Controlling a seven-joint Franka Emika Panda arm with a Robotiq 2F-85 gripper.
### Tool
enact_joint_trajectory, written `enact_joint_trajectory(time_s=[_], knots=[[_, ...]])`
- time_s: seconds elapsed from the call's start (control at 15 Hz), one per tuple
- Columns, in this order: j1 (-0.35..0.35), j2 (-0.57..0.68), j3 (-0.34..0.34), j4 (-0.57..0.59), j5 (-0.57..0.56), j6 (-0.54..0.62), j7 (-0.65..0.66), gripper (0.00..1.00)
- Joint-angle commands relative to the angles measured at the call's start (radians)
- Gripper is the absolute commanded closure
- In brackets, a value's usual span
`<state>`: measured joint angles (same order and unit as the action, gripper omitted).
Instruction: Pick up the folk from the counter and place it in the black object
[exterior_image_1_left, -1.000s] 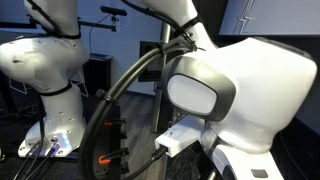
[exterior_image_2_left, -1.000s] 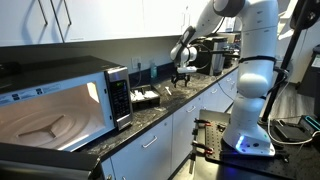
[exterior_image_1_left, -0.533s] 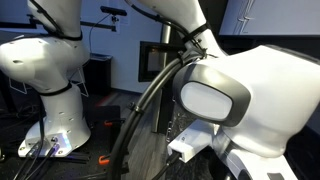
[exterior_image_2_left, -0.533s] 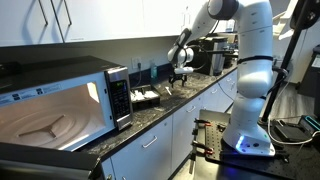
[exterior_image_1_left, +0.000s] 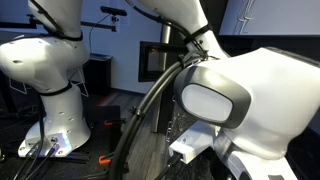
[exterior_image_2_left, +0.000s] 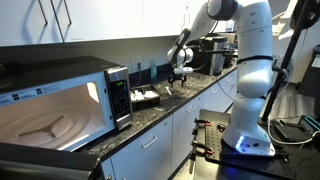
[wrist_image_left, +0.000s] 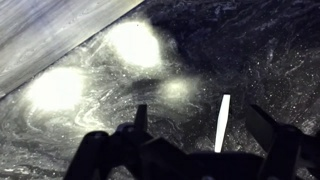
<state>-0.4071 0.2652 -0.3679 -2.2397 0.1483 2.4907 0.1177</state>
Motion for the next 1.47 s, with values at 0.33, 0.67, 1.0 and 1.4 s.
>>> enact_joint_trajectory(time_s=[0.33,0.67,1.0,1.4], knots=[[-0.015,0.118,0.023,0.126,0.058,0.015,-0.007,0.00],[-0.026,0.176,0.043,0.184,0.063,-0.001,-0.016,0.27],[-0.033,0.212,0.063,0.213,0.062,0.000,-0.020,0.45],[-0.048,0.247,0.082,0.249,0.068,-0.016,-0.028,0.45]])
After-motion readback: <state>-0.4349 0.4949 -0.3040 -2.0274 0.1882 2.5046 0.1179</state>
